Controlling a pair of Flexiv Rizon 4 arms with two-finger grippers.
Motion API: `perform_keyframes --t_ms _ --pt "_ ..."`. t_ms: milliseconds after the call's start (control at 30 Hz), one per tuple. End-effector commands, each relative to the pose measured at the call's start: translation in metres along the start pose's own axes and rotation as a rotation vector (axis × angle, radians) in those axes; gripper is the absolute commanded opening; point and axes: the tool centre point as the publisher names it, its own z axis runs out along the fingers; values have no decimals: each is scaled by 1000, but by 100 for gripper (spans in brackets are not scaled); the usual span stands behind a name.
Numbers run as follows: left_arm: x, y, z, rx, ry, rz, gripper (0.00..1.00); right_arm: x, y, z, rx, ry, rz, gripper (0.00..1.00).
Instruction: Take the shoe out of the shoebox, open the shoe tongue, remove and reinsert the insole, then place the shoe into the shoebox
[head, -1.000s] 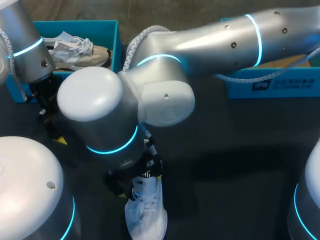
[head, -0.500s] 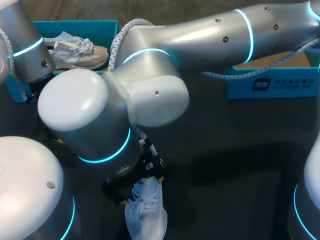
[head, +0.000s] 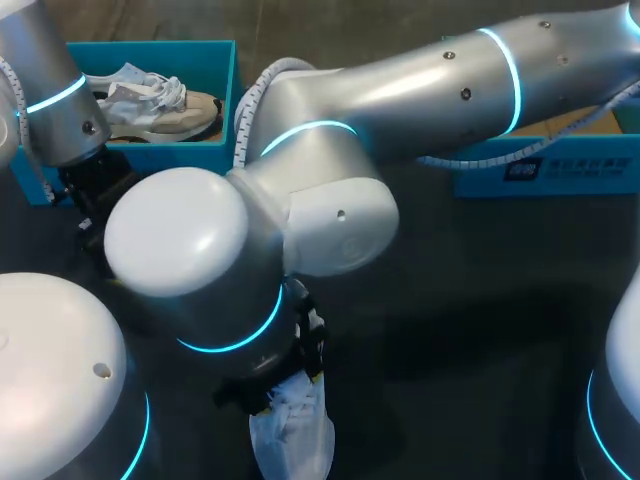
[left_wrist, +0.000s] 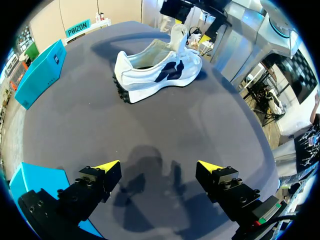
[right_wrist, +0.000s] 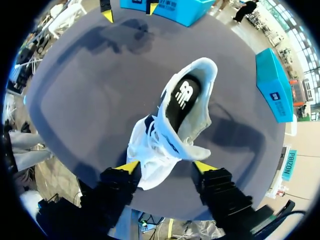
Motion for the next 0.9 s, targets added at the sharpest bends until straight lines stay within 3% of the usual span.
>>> perform_keyframes --t_ms 33,367,633,900 --pt "1 0 0 -2 0 0 100 4 -11 -5 -13 -8 728 47" --pt "1 0 0 -2 0 0 100 11 -14 -12 -20 -7 711 36" --pt "1 0 0 -2 0 0 100 8 -29 -11 -18 9 713 41" --pt "1 0 0 -2 0 0 100 11 -18 -14 -48 13 686 40"
